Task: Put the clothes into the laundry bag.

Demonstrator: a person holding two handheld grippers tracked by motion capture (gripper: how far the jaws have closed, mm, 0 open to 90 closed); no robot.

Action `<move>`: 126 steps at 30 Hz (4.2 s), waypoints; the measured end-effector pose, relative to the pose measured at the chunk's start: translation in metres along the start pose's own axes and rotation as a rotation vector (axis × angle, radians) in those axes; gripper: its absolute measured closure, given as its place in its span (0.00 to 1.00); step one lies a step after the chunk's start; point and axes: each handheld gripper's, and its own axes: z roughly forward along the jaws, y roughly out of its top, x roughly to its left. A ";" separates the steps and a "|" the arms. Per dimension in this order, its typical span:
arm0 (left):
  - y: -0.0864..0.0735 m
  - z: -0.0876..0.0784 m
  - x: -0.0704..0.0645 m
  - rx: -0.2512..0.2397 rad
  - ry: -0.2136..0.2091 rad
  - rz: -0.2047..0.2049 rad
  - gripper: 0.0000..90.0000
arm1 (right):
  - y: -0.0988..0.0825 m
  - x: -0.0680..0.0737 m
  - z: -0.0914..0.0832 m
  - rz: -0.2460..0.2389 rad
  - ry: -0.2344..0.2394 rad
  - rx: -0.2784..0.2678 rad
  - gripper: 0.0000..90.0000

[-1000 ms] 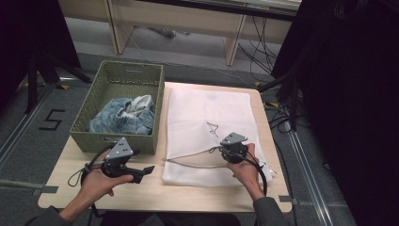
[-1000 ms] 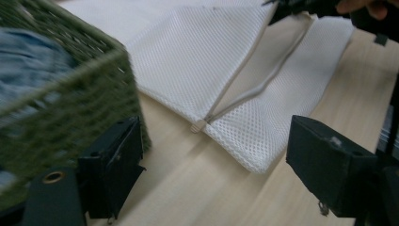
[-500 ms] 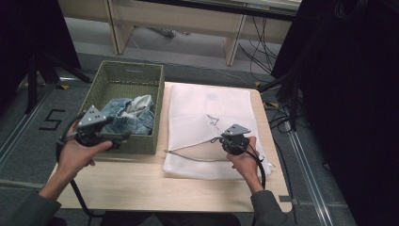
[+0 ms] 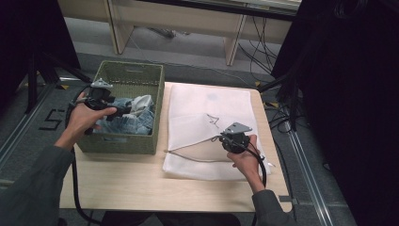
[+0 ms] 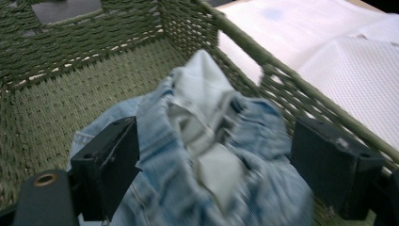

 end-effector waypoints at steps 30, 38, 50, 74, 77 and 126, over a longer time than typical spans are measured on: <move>-0.023 0.106 0.028 0.293 0.154 -0.094 0.05 | -0.003 0.008 0.006 0.001 0.030 0.036 0.89; -0.029 0.118 0.027 0.351 0.190 -0.059 0.12 | -0.002 0.008 0.007 -0.014 0.033 0.028 0.89; -0.022 0.116 0.017 0.363 0.196 -0.028 0.77 | -0.002 0.008 0.006 -0.005 0.038 0.028 0.90; 0.028 0.045 0.010 0.121 0.134 -0.004 0.83 | -0.001 0.006 0.004 -0.010 0.032 0.018 0.93; 0.040 0.026 0.006 0.095 0.131 0.018 0.83 | -0.001 0.006 0.004 -0.005 0.034 0.014 0.93; 0.126 -0.203 -0.161 -0.230 -0.355 0.364 0.84 | -0.001 0.003 0.003 -0.017 0.032 0.018 0.93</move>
